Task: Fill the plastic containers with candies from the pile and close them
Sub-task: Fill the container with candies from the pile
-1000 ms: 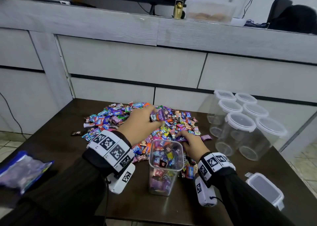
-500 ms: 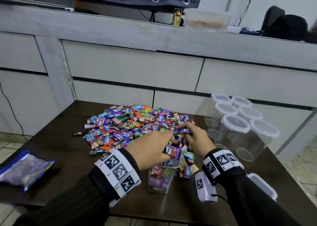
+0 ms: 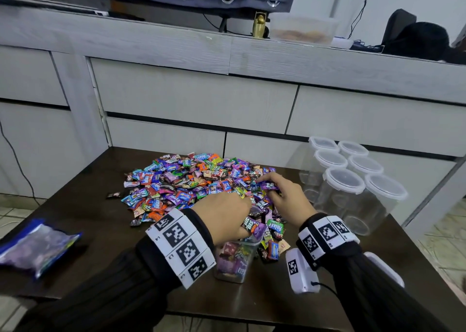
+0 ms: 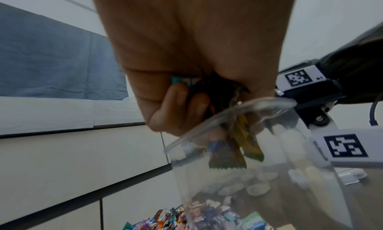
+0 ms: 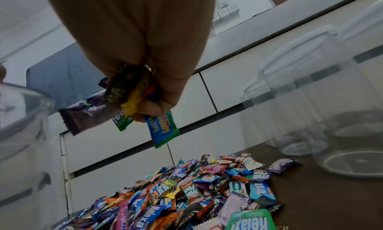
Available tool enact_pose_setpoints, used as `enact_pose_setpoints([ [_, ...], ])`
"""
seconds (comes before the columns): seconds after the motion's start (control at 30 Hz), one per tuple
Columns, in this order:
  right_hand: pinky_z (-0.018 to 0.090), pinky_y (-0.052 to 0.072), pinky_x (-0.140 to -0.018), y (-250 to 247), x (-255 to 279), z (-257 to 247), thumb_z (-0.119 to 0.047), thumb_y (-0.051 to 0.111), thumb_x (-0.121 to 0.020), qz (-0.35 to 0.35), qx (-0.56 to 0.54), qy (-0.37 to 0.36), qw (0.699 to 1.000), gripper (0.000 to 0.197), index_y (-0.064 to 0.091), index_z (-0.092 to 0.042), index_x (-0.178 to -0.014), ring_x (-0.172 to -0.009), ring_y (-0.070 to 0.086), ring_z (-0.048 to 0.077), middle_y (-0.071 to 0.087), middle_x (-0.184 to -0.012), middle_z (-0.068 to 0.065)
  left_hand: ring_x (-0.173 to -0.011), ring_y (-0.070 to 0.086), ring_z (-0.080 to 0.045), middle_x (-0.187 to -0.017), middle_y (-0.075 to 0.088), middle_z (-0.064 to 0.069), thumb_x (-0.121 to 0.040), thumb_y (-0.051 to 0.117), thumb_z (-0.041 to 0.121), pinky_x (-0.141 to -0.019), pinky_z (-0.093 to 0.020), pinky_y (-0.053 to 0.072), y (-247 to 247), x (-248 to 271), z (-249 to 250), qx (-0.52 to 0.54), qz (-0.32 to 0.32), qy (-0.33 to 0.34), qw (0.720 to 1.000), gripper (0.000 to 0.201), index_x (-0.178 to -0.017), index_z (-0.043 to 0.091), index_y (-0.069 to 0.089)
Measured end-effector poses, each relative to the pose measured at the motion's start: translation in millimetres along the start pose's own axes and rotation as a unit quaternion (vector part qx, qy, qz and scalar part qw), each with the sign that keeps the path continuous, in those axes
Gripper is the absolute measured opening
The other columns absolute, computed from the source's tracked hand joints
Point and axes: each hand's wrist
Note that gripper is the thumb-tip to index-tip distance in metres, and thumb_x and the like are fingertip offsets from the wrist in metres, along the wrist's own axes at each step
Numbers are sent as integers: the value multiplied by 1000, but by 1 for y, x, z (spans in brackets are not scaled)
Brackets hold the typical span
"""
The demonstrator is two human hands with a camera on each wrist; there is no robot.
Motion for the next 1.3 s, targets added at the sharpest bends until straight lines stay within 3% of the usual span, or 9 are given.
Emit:
enact_pose_setpoints([
  [0.13,8,36,-57,-2,0,0,5,48,-88,-3,0,5,1000,36,62,-21,-110,-58,48,3,60,-93,-10,-105,59,-31,-115,58,-11,-94,58,38,-71,-36,43,0,-4,2,-12,-30,-12,999,42,-124,9,52],
  [0.43,14,36,-55,-7,-1,-4,4,48,-89,-11,4,17,1000,35,61,-19,-112,-68,57,28,64,-97,-2,-108,60,-29,-117,59,-10,-92,64,36,-85,-39,52,-6,-11,11,-34,-56,-24,998,39,-119,8,59],
  [0.53,13,35,-55,-8,-1,-5,5,47,-88,-12,9,17,1000,36,61,-19,-112,-63,54,24,64,-95,-4,-108,60,-30,-115,59,-11,-90,67,33,-87,-41,53,-5,-11,8,-19,-45,-14,999,40,-118,6,59],
  [0.7,9,36,-58,-9,-1,-5,4,49,-88,-5,9,22,1000,34,62,-17,-111,-64,51,13,63,-94,-5,-101,57,-28,-104,57,-8,-89,64,24,-76,-36,45,4,-9,-4,64,18,22,998,24,-107,10,54],
  [0.8,10,37,-56,-9,-2,-7,4,49,-89,-8,9,25,1000,34,62,-16,-113,-60,50,10,63,-94,-3,-102,56,-26,-105,55,-4,-88,67,22,-81,-36,47,6,-9,-8,76,11,38,996,26,-108,13,54],
  [1.0,17,39,-58,-8,-2,-8,4,49,-88,-8,3,21,1000,35,61,-18,-112,-72,59,27,68,-98,5,-109,54,-19,-118,61,-3,-90,64,23,-93,-32,44,6,-8,-7,164,26,83,983,27,-115,13,60],
  [1.13,12,38,-59,-12,-5,-9,3,50,-88,3,-2,8,1000,35,62,-20,-112,-72,59,20,68,-99,2,-100,56,-14,-108,64,1,-91,64,28,-92,-34,45,13,0,-10,222,101,118,963,21,-106,14,65],
  [1.23,18,42,-64,-19,-8,-15,3,50,-88,23,-18,-3,1000,34,61,-21,-110,-73,60,19,68,-95,1,-101,46,-2,-104,53,12,-81,72,47,-93,-19,38,22,4,-22,287,222,134,922,34,-100,24,57],
  [1.3,19,44,-67,-23,-9,-24,3,50,-88,39,-41,-20,998,35,61,-23,-109,-76,60,18,67,-97,-4,-112,37,7,-118,41,17,-66,79,61,-95,-2,26,28,6,-32,335,197,114,915,68,-116,30,46],
])
Point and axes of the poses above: each hand's wrist, its own x-axis away from the middle knuckle, its own y-axis out of the palm, z = x × y
